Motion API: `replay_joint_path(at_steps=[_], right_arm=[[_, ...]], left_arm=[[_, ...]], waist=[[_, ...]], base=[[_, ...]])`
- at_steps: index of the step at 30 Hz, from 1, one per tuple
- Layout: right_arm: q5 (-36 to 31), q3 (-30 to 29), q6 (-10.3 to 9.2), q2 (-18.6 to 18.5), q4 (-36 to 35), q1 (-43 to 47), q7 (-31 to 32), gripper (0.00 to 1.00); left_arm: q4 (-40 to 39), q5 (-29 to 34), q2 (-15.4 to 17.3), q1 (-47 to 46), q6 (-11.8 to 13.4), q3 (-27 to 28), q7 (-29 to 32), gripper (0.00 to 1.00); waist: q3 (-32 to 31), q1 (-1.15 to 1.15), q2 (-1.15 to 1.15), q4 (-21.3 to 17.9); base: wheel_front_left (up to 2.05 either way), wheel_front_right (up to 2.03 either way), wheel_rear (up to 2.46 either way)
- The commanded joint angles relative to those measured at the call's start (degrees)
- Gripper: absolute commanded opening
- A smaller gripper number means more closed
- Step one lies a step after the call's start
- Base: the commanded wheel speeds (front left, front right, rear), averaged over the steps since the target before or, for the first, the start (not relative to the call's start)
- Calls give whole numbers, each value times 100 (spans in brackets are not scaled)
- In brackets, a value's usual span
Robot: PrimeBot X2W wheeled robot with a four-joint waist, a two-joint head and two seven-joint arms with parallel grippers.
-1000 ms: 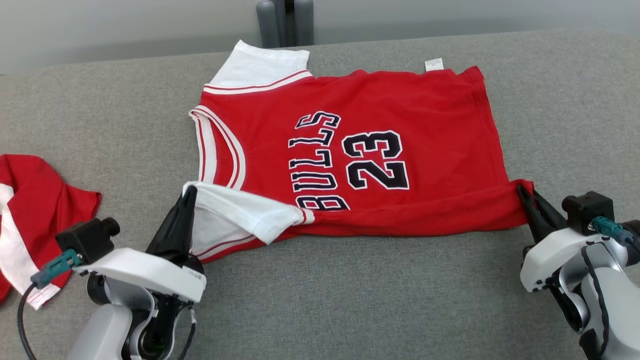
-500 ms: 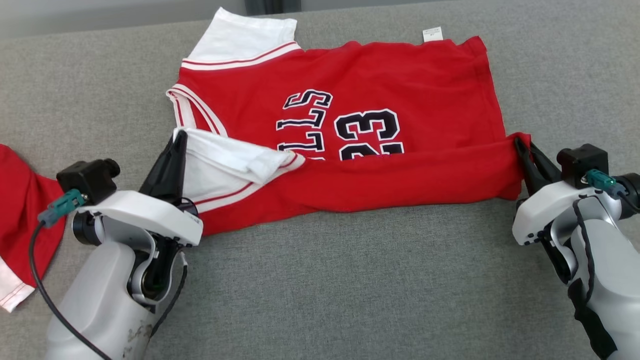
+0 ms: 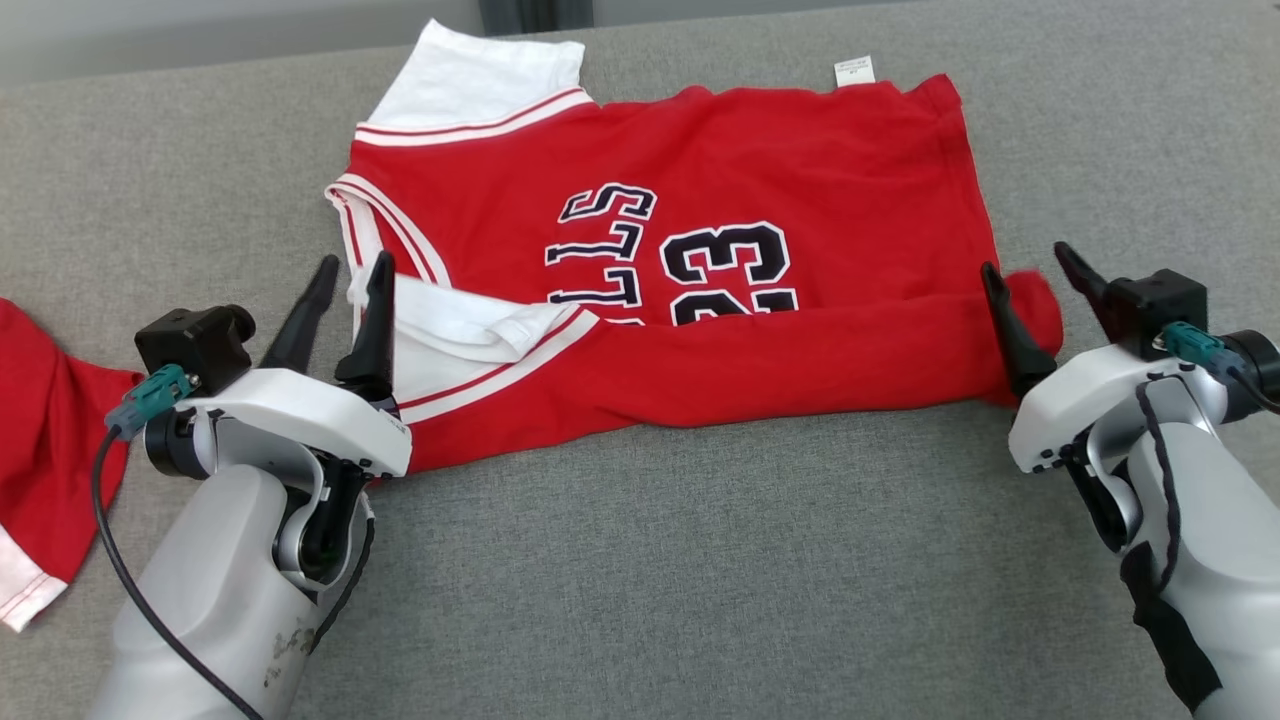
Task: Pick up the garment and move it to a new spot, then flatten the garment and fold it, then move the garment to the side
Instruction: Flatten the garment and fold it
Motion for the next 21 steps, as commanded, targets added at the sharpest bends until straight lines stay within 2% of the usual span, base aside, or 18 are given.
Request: replay_joint_path(at_steps=[1, 3, 8, 9, 16, 21], right_arm=[[34, -90, -2, -90, -100, 164, -35, 100], [1, -242, -2, -119, -307, 326, -35, 100], [-81, -549, -2, -79, -698, 857, -36, 100], [-81, -549, -2, -79, -698, 857, -36, 100], [-33, -559, -2, 44, -896, 1293, -36, 100], [66, -478, -2, 89, -860, 1369, -36, 100]], left_arm=[[-94, 58, 43, 104, 28, 28, -75, 100], [-248, 64, 49, 325, 57, 43, -117, 100], [-713, -94, 43, 1031, 337, 84, 1, 100], [-713, -94, 43, 1031, 337, 84, 1, 100], [-1270, -415, 36, 1936, 871, 178, 527, 100], [-1390, -518, 70, 2089, 1135, 202, 811, 100]], waist=[[-88, 0, 0, 11], [-178, 0, 0, 26], [-323, 0, 0, 39], [-323, 0, 0, 39], [-392, 0, 0, 38], [-340, 0, 0, 60]], base=[[0, 0, 0], [0, 0, 0], [0, 0, 0], [0, 0, 0], [0, 0, 0], [0, 0, 0]])
